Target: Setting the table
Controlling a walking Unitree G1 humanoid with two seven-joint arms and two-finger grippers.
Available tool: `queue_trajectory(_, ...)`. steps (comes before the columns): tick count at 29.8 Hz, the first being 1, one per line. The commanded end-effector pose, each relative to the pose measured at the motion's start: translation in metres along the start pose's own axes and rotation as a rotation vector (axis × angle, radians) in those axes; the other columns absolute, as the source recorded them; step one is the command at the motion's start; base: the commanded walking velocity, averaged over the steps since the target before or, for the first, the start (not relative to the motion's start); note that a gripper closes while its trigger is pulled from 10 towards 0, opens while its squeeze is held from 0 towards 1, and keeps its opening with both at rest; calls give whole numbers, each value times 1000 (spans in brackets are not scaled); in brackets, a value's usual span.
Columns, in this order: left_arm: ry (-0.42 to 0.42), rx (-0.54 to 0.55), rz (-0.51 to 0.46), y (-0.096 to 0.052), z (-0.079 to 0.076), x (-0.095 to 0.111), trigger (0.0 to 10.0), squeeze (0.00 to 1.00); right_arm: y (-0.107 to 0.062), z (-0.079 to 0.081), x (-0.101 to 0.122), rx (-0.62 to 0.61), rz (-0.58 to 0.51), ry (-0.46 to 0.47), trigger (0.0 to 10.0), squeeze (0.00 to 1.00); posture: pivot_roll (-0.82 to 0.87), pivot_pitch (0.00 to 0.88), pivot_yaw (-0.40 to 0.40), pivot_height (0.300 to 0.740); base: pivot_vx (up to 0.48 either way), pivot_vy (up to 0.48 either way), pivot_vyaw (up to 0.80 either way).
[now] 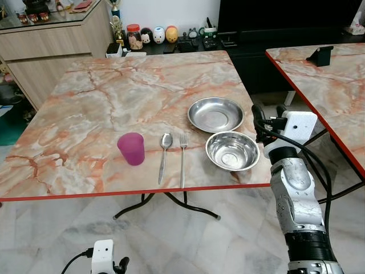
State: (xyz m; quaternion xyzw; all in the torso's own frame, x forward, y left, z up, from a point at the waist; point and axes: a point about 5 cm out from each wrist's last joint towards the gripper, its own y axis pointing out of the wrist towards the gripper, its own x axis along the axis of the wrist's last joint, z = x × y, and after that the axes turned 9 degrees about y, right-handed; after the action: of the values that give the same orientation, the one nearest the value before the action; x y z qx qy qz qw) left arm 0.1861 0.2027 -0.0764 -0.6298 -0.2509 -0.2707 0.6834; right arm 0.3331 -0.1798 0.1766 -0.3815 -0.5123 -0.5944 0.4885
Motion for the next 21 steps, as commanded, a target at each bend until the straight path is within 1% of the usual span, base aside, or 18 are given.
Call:
queue_trajectory(1, -17, 15, 12, -1, 4, -3, 10000, 0, 3, 5, 4, 17, -23, 15, 10000, 0, -58, 0, 37, 740, 285, 0, 0)
queue_trajectory(8, -22, 16, 16, -1, 4, -3, 10000, 0, 2, 9, 4, 48, -21, -25, 10000, 0, -59, 0, 35, 740, 284, 0, 0)
queue_trajectory(9, -22, 16, 16, -1, 4, -3, 10000, 0, 2, 10, 4, 53, -24, -29, 10000, 0, -58, 0, 34, 740, 289, 0, 538)
queue_trajectory(12, -24, 15, 17, -1, 3, -3, 10000, 0, 2, 11, 5, 62, -31, -23, 10000, 0, -61, 0, 33, 740, 289, 0, 617)
queue_trajectory(15, -24, 13, 18, -1, 2, -3, 10000, 0, 2, 10, 4, 49, -24, -8, 10000, 0, -61, 0, 32, 740, 287, 0, 0)
queue_trajectory(21, -24, 10, 17, -1, 1, -3, 10000, 0, 2, 10, 4, 51, -25, -5, 10000, 0, -61, 0, 30, 740, 288, 0, 0)
